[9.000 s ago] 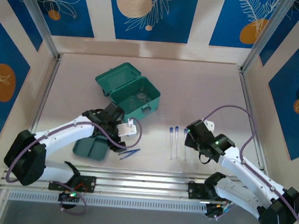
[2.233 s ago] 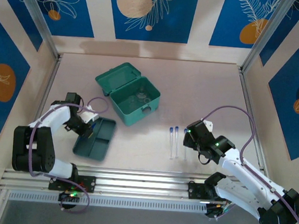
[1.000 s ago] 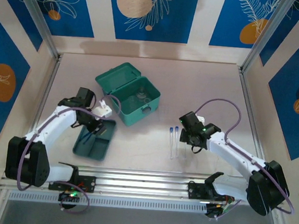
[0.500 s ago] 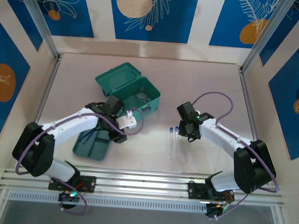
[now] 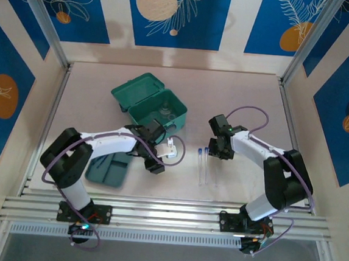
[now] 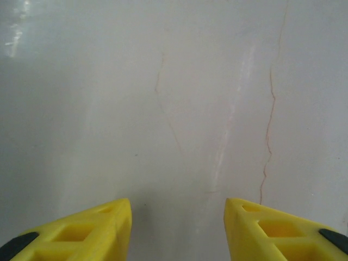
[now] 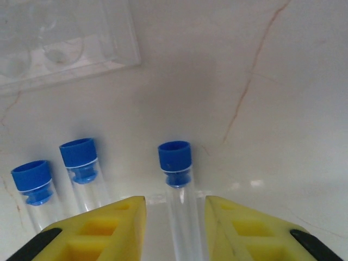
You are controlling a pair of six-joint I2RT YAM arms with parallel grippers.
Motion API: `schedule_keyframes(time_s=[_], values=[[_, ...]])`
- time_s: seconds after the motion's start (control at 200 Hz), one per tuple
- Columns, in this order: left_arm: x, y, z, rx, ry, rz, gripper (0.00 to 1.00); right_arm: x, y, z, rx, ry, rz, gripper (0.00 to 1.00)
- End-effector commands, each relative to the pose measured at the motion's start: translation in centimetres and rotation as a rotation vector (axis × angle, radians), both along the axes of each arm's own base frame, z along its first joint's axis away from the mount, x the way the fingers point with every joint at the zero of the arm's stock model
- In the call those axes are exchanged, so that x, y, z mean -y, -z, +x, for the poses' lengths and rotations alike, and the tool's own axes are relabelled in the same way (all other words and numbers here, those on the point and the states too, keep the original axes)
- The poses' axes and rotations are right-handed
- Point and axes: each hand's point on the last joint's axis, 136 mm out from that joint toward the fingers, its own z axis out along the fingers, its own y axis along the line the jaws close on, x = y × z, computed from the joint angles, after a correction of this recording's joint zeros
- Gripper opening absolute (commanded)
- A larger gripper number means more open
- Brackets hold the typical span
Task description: Organize the chemistry lab equipment
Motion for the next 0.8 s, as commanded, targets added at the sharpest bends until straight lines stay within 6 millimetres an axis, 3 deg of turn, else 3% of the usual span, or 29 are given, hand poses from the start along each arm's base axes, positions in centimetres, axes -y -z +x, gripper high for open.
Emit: schedule_keyframes(time_s=[0.0,0.305,0.79], values=[[1.8,-0.8,-0.1,0.010,0.020,-0.044,0.48,-0.7,0.2,0.1,-0.035,-0.021,0.029,0.34],[2.2,-0.4,-0.9,0.047,0.053,-0.026,0.49,-0.3,1.5,0.1,-0.103,-0.001,-0.009,0.29],[1.6,-0.8,-0.3,0.095,0.028,-0.024,0.52,-0.4,2.7,0.1,-0.162,-0.016,-0.099,0.19]])
